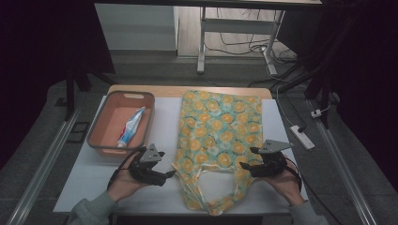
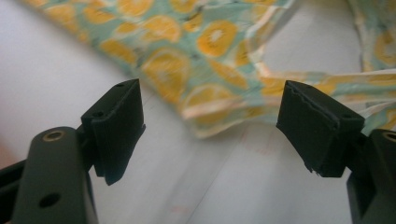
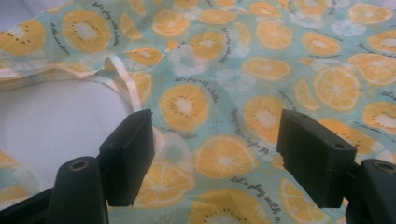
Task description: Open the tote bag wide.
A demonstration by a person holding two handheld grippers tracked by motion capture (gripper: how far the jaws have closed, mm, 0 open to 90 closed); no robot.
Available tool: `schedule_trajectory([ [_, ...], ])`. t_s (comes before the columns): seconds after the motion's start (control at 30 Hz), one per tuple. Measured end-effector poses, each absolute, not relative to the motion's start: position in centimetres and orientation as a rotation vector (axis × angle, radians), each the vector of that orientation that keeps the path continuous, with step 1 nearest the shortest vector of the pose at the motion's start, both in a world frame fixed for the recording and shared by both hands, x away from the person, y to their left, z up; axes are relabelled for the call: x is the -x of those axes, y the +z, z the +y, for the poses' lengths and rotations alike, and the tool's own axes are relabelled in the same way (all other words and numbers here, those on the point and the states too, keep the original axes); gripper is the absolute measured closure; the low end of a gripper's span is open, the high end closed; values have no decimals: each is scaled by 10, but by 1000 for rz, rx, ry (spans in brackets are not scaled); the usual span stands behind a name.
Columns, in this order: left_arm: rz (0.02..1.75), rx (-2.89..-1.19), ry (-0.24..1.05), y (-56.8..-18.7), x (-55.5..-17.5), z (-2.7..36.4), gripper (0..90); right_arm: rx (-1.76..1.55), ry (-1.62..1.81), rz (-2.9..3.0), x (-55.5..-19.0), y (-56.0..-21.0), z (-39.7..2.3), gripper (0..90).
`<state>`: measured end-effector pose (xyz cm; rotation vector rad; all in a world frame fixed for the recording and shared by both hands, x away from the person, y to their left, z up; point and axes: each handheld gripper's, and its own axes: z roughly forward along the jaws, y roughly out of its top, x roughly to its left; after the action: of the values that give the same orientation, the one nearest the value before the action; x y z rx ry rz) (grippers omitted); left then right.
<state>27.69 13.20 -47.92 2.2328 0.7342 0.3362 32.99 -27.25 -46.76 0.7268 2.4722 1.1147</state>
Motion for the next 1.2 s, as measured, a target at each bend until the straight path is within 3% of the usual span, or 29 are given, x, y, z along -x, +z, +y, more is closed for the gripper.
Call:
schedule_trajectory([
  [0.27,624,-2337,213,-486,-302,92,247,-728,1105,2490,-330,-471,-271,275],
  [0.47,458,-2386,138,-480,-289,78,260,-736,1101,2490,-329,-474,-273,275],
  [0.83,336,-2466,-7,-492,-285,64,304,-743,1093,2500,-329,-476,-272,276],
  [1.07,273,-2581,-40,-512,-288,52,481,-750,1101,2500,-329,-476,-273,277],
  [1.2,315,-2580,-20,-514,-291,52,680,-752,1096,2499,-329,-477,-273,278],
])
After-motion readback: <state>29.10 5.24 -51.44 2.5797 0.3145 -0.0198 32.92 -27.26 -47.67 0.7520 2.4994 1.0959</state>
